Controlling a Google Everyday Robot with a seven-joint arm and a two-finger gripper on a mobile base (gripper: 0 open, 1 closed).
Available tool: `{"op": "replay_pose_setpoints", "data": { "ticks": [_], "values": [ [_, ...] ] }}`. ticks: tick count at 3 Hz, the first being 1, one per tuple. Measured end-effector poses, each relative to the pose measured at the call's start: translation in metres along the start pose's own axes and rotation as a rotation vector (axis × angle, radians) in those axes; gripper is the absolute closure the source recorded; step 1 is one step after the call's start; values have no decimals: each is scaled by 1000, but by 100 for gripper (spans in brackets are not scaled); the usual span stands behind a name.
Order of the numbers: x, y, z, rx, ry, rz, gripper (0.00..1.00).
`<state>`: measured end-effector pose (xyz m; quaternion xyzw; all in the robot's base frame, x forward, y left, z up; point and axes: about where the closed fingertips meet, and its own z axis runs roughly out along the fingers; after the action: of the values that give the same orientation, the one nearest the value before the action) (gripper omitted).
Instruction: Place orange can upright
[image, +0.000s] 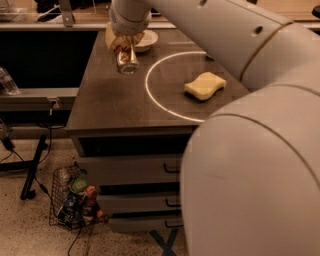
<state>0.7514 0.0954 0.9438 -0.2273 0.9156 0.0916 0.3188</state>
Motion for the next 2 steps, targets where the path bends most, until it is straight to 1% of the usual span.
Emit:
{"op": "replay_pose_setpoints", "data": {
  "ticks": [1, 2],
  "values": [
    [-21, -2, -22, -151, -183, -46, 100],
    [-40, -6, -53, -305, -431, -80, 100]
  ]
}}
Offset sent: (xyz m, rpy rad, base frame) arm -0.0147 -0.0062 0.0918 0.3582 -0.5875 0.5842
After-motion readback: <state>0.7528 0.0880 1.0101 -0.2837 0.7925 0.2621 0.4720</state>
